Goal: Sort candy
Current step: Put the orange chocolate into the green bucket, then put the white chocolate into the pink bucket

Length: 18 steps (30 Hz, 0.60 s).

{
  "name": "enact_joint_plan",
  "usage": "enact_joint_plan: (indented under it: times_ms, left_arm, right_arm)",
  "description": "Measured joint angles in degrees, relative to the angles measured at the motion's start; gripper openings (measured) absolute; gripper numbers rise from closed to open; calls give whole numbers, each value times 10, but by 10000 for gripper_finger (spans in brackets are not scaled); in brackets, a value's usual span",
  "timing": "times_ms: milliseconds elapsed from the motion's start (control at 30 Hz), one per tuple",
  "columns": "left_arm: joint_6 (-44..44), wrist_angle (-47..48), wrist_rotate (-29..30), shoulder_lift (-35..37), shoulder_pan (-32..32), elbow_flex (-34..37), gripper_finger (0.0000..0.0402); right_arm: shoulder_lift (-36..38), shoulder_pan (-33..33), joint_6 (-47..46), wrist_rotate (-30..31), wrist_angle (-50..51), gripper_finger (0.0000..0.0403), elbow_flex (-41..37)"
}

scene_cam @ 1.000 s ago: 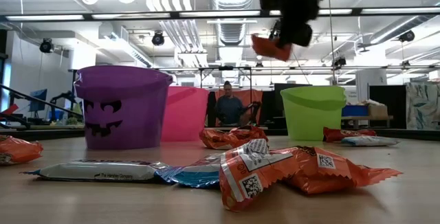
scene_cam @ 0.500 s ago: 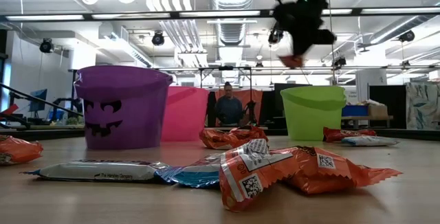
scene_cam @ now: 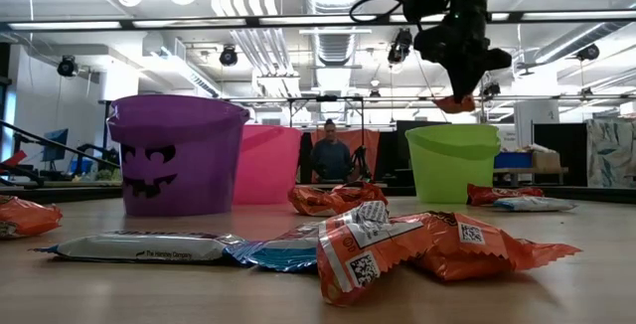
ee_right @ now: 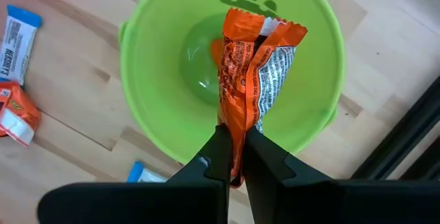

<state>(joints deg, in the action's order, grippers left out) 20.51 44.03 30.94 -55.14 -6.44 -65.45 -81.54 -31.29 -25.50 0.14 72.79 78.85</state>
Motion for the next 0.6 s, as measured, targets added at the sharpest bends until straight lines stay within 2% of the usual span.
enact_joint_plan:
  times_ms: [167,600]
  left_arm:
    - [0,0,0,0,0,0,111]
    - [0,1,0,0,0,0,111]
  right_arm:
    - [0,0,-1,0,-2,40,0]
    - [0,0,-5,1,-3,140,0]
